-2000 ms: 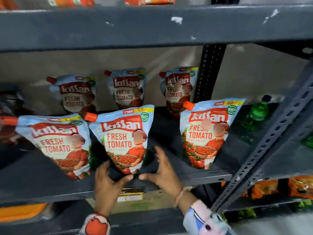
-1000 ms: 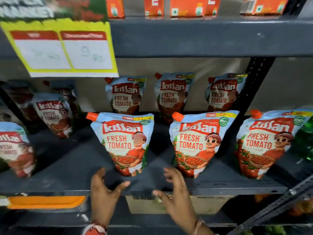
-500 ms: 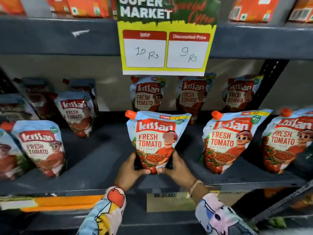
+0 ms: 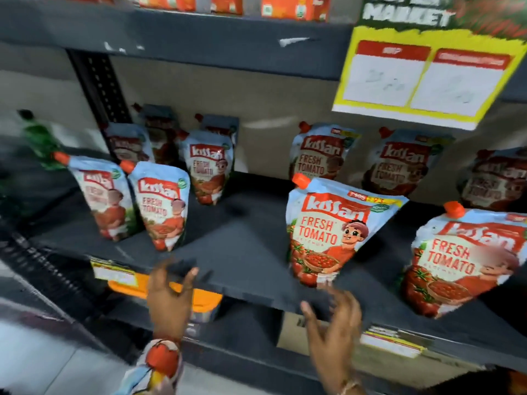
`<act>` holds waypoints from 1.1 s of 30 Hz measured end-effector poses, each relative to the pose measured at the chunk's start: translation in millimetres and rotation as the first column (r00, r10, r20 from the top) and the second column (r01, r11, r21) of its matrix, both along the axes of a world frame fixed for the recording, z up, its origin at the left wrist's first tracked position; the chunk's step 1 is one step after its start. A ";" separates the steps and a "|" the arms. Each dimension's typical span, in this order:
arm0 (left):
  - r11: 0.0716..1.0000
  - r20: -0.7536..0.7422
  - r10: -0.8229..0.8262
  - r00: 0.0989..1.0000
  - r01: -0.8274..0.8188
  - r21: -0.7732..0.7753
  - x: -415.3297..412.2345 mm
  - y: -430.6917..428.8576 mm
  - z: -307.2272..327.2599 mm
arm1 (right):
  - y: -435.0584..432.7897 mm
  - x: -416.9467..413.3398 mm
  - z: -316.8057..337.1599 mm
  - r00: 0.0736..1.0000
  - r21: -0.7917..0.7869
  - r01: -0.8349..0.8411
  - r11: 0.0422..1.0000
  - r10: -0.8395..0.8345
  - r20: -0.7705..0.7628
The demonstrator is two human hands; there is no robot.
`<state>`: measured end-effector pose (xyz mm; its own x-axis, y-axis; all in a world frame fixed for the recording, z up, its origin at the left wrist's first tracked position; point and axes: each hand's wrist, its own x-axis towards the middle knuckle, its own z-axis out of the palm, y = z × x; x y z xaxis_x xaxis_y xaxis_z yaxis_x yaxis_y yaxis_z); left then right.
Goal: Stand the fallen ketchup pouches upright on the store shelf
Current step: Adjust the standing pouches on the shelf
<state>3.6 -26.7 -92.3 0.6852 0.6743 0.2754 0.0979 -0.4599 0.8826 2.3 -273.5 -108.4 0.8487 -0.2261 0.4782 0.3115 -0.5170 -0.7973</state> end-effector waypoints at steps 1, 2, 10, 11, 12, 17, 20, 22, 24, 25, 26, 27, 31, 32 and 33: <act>0.998 0.009 0.046 0.999 -0.045 -0.033 1.2 18.5 1.7 | 16.9 -0.7 1.6 0.996 -0.004 -0.086 0.996 0.086 0.014; 0.994 0.012 0.066 0.998 -0.065 -0.088 4.5 38.5 3.2 | 38.9 4.2 5.5 0.982 0.007 -0.188 0.982 0.188 0.007; 0.836 0.015 -0.378 0.925 0.349 -0.422 53.3 108.7 14.2 | 203.6 97.1 38.0 0.618 0.171 -0.655 0.736 0.652 -0.440; 0.830 0.017 -0.398 0.917 0.367 -0.420 58.2 109.6 15.4 | 214.6 103.4 39.3 0.602 0.173 -0.658 0.732 0.651 -0.463; 0.830 0.013 -0.401 0.916 0.370 -0.417 61.7 111.5 15.5 | 224.3 107.2 39.5 0.606 0.177 -0.647 0.741 0.641 -0.471; 0.834 -0.008 -0.442 0.897 0.407 -0.373 65.1 109.5 12.3 | 225.2 108.1 27.2 0.715 0.156 -0.557 0.816 0.567 -0.410; 0.859 -0.063 -0.477 0.877 0.449 -0.248 68.7 104.0 11.1 | 215.3 107.3 21.7 0.751 0.193 -0.498 0.845 0.532 -0.392; 0.863 -0.094 -0.488 0.867 0.464 -0.201 68.7 102.1 11.8 | 213.2 106.4 19.8 0.768 0.213 -0.471 0.856 0.517 -0.378; 0.865 -0.113 -0.493 0.863 0.472 -0.172 68.2 102.8 14.2 | 214.2 104.6 19.1 0.779 0.237 -0.461 0.855 0.518 -0.354; 0.858 -0.113 -0.505 0.856 0.484 -0.168 68.1 103.1 15.6 | 214.5 103.8 19.6 0.780 0.253 -0.459 0.852 0.522 -0.344; 0.848 -0.110 -0.522 0.846 0.502 -0.170 67.9 103.4 16.8 | 215.3 102.6 21.6 0.781 0.267 -0.456 0.849 0.526 -0.336; 0.839 -0.106 -0.536 0.838 0.515 -0.174 66.5 104.4 17.5 | 217.3 99.2 24.6 0.788 0.284 -0.446 0.849 0.523 -0.326; 0.915 0.028 -0.356 0.934 0.355 -0.189 42.9 117.3 9.7 | 221.8 61.1 27.7 0.966 0.126 -0.217 0.968 0.231 -0.118; 0.950 0.090 -0.243 0.966 0.256 -0.179 34.1 127.0 7.3 | 227.2 45.9 25.7 0.976 0.021 -0.213 0.977 0.214 -0.049; 0.975 0.137 -0.139 0.981 0.160 -0.155 26.7 138.8 6.0 | 235.5 31.1 23.3 0.958 -0.069 -0.288 0.955 0.286 -0.036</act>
<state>30.3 112.1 -86.3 0.7489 0.6099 0.2589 -0.0766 -0.3085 0.9481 33.5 -38.0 -85.1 0.8850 0.0631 0.4613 0.4349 -0.4656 -0.7708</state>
